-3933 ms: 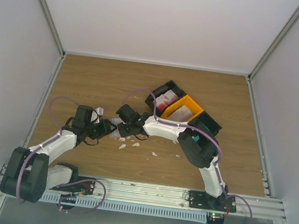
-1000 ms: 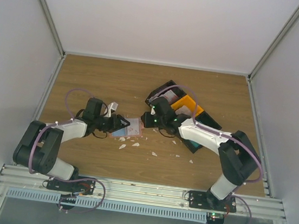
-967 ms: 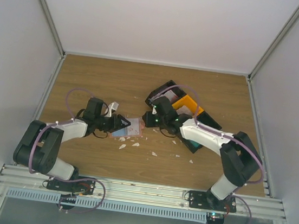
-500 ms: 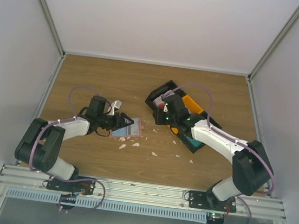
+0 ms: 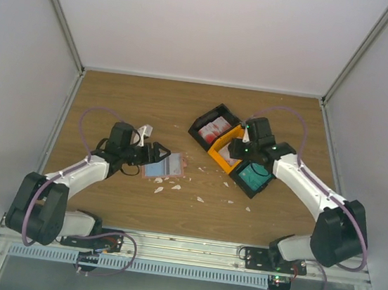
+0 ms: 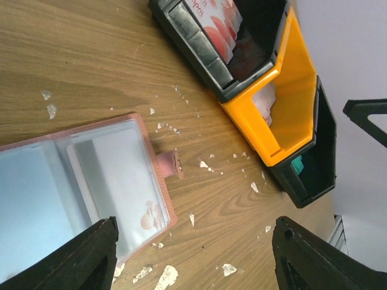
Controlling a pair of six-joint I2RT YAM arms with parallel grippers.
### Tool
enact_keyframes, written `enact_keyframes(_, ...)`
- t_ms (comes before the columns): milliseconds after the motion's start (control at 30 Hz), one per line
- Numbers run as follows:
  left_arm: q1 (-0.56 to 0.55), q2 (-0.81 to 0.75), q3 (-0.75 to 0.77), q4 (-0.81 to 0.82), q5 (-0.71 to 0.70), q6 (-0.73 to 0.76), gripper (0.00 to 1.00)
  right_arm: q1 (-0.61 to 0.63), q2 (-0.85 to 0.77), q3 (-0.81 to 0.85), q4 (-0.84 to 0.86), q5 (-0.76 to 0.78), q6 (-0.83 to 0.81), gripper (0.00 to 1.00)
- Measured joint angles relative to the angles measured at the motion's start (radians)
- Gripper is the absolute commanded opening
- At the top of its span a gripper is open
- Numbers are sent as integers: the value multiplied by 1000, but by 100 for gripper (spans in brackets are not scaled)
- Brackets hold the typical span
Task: Put the credit cards into the card holder
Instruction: Insert the credit card into the card holder, then pick up the credit card from the storage box.
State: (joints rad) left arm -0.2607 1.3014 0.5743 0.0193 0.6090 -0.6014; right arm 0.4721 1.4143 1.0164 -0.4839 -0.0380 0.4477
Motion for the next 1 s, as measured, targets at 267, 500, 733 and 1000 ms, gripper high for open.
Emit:
enact_keyframes(267,-44,-40,-5,-12,-8,-9,65,-105,-54,-28,-169,34,13,46)
enact_keyframes(500,-134,-21,-24,10,-8,-46,58,-111,8,-58,-217,37,5,35)
enact_keyframes(733,-151,-6,-28,27,-10,-61,58,-114,110,-56,-204,32,-27,34)
enact_keyframes(1000,-151,-4,-31,26,-24,-61,58,-114,188,-19,-144,-2,-80,43)
